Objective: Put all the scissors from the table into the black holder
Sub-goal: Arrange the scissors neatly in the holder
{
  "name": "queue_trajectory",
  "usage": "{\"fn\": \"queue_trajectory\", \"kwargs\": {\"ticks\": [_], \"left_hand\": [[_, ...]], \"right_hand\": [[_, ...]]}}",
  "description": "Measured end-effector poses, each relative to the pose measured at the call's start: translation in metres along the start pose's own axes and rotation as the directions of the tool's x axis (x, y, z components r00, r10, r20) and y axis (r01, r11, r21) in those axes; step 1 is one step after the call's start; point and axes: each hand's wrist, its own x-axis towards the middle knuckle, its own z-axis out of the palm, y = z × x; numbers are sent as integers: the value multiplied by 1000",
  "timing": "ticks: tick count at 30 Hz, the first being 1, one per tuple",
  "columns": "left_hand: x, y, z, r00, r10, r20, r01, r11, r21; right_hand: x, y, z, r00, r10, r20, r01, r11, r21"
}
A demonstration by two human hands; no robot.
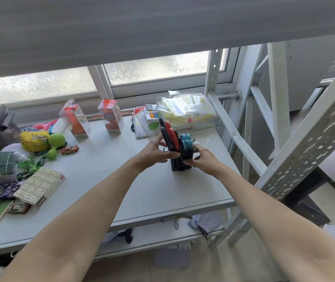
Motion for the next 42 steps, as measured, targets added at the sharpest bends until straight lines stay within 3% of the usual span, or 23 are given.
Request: {"fn": "queue_trajectory", "kwargs": {"ticks": [4, 9, 24, 32, 37, 42], "left_hand": [[8, -2, 14, 990, 120, -70, -112, 987, 115], [15, -2, 22, 966, 119, -228, -90, 987, 136], [12, -7, 13, 994, 58, -92, -56, 998, 24], [9, -33, 26, 987, -152, -53, 156, 984, 81], [10, -42, 34, 972, -148, -180, 162, 985, 61], [7, -38, 38, 967, -143, -211, 165, 982, 90]], "right_hand": [[0, 0, 2, 1000, -13, -23, 13, 1000, 15], [3, 1, 4, 999, -6, -32, 6, 1000, 0], [4, 3, 11, 999, 13, -51, -12, 1000, 22], [6, 3, 14, 998, 40, -39, -39, 999, 31], [7, -1, 19, 999, 42, -29, -40, 998, 49], [7, -6, 23, 999, 48, -17, -47, 998, 39]]}}
